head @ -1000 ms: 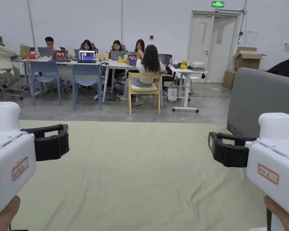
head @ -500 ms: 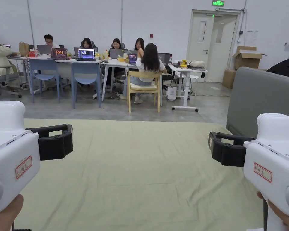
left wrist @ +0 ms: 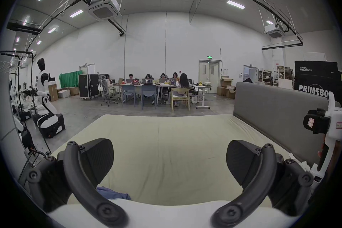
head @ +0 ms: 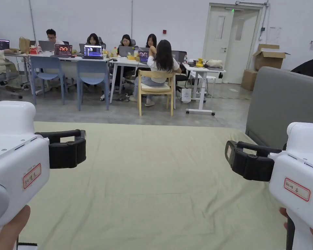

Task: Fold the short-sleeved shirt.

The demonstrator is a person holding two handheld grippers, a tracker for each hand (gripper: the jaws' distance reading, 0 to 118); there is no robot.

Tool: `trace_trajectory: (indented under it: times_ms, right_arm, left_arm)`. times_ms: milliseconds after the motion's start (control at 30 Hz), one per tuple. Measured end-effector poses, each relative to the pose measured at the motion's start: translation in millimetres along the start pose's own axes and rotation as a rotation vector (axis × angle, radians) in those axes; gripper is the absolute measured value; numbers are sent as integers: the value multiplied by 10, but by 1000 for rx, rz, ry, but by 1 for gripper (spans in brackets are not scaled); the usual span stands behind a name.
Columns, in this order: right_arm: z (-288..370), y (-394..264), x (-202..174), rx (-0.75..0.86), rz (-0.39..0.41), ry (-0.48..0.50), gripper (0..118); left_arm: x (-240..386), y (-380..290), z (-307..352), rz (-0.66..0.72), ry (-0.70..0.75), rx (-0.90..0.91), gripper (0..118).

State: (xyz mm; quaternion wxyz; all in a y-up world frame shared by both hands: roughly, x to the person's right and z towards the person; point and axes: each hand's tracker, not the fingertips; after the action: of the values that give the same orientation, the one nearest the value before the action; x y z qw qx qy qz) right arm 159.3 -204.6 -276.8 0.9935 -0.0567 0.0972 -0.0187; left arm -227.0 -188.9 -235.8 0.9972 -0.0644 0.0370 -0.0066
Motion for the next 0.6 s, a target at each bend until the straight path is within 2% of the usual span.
trace_trajectory:
  times_ms: [133, 300, 400, 467, 533, 600]
  right_arm:
    - [2, 32, 24, -19, -57, 25, 118]
    - [-3, 37, 66, -41, -80, 82, 118]
    - [-7, 23, 116, -43, -159, 140, 118]
    - [-2, 34, 142, -47, -176, 156, 118]
    - [16, 61, 123, -48, -178, 130, 118]
    - [15, 83, 100, -43, -155, 48, 118]
  left_arm:
    - [-40, 2, -35, 10, -3, 0, 118]
    - [-59, -1, -24, 17, -5, -5, 118]
    - [-68, -17, -24, 15, 1, -3, 118]
    - [-73, -23, -15, 14, -2, 13, 118]
    - [-71, -10, -12, 7, -7, 4, 118]
    - [-64, -9, -13, -3, -3, 4, 118]
